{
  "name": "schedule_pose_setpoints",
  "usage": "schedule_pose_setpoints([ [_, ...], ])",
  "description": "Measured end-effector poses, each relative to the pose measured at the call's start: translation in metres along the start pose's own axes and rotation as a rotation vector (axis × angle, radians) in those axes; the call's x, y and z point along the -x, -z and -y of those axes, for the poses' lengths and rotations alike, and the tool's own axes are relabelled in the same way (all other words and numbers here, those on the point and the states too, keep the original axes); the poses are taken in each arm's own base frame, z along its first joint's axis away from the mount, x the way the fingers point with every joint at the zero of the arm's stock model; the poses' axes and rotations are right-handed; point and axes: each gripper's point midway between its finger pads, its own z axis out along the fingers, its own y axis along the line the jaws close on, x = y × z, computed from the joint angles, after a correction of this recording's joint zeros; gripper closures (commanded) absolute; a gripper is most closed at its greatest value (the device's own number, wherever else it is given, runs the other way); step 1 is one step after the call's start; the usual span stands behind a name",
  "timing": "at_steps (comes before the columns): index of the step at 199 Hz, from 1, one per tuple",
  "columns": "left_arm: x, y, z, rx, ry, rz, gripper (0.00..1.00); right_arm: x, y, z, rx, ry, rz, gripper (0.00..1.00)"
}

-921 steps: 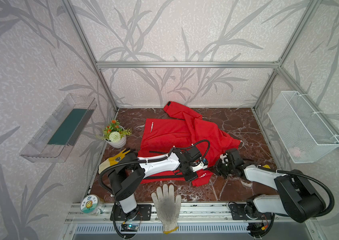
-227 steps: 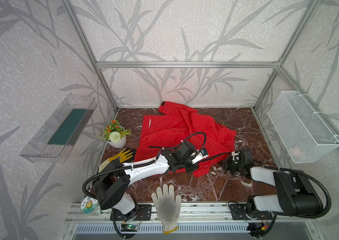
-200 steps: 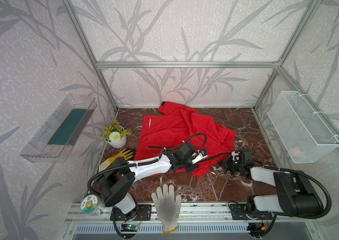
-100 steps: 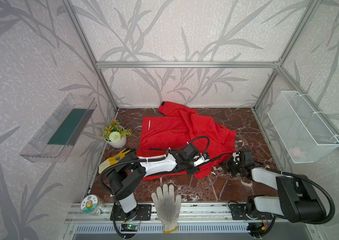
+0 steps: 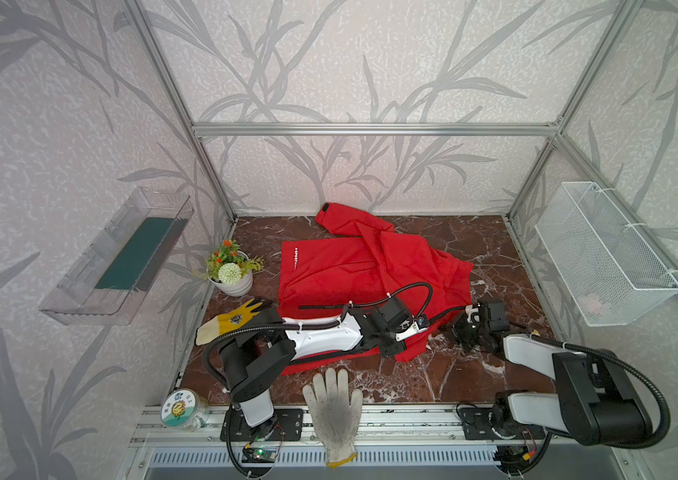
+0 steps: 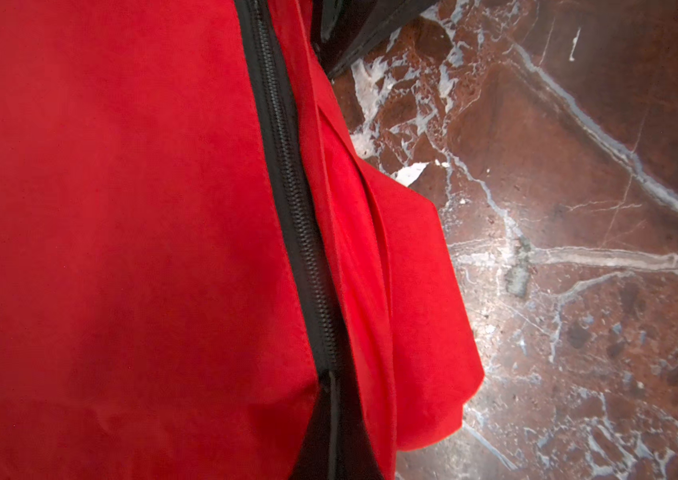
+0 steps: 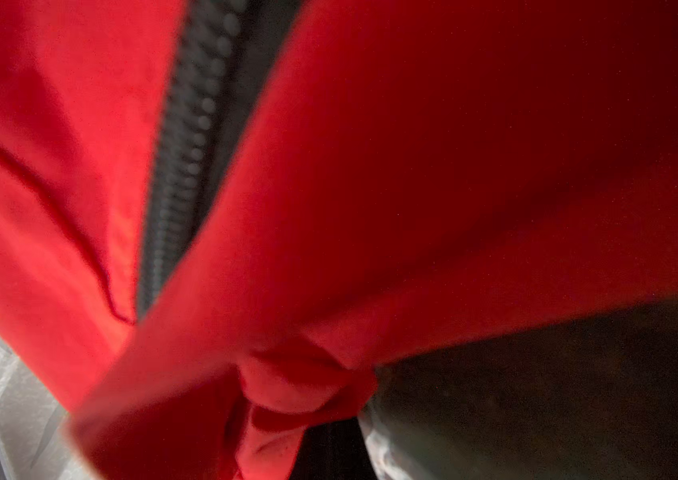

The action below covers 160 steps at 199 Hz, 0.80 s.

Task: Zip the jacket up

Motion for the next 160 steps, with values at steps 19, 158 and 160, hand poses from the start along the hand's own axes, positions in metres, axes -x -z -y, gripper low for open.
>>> schedule_pose_setpoints([
  [19, -0.001, 0.0, 0.002, 0.006, -0.007, -0.009, 1.0, 0.0, 0.0, 0.0, 0.0, 0.0, 0.0, 1.0],
  [158, -0.007, -0.018, 0.016, -0.021, -0.019, -0.051, 1.0, 0.002, 0.013, 0.002, -0.01, -0.021, 0.026, 1.0],
  [160, -0.007, -0.019, 0.016, -0.022, -0.019, -0.052, 1.0, 0.003, 0.014, 0.002, -0.009, -0.022, 0.029, 1.0],
])
